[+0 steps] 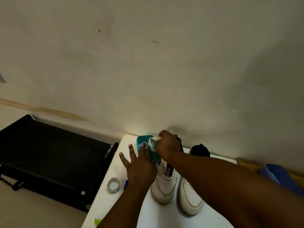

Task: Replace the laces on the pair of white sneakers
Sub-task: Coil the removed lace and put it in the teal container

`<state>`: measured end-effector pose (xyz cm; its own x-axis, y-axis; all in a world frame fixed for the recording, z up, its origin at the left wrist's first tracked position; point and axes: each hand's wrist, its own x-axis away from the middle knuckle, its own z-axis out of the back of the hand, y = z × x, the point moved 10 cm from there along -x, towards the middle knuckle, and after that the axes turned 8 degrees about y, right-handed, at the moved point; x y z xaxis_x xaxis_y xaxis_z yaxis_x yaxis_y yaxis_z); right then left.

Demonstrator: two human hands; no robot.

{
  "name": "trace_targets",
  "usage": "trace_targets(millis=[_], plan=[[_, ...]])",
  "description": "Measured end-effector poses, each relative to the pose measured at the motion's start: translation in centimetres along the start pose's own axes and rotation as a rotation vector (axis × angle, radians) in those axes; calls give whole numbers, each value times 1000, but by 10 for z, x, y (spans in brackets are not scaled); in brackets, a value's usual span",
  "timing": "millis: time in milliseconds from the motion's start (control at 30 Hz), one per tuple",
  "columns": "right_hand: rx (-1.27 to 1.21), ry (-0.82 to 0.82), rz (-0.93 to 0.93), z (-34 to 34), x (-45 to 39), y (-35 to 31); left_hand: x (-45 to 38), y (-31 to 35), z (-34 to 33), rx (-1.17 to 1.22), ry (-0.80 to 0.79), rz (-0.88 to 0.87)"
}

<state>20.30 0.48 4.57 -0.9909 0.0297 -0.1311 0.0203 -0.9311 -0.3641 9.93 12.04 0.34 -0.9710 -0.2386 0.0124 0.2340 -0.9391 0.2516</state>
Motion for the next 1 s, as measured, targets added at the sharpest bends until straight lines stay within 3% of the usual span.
trace_targets(millis=[533,700,833,1000], plan=[[453,13,194,-36,-5,-48,-11,-9,-21,201,27,-43],[452,11,171,-47,-1,-40,-9,-9,-15,129,-13,-49],[374,7,123,-37,-6,-39,-15,-10,-6,135,49,-24],[30,144,172,16,14,-37,-9,0,33,84,307,-34]])
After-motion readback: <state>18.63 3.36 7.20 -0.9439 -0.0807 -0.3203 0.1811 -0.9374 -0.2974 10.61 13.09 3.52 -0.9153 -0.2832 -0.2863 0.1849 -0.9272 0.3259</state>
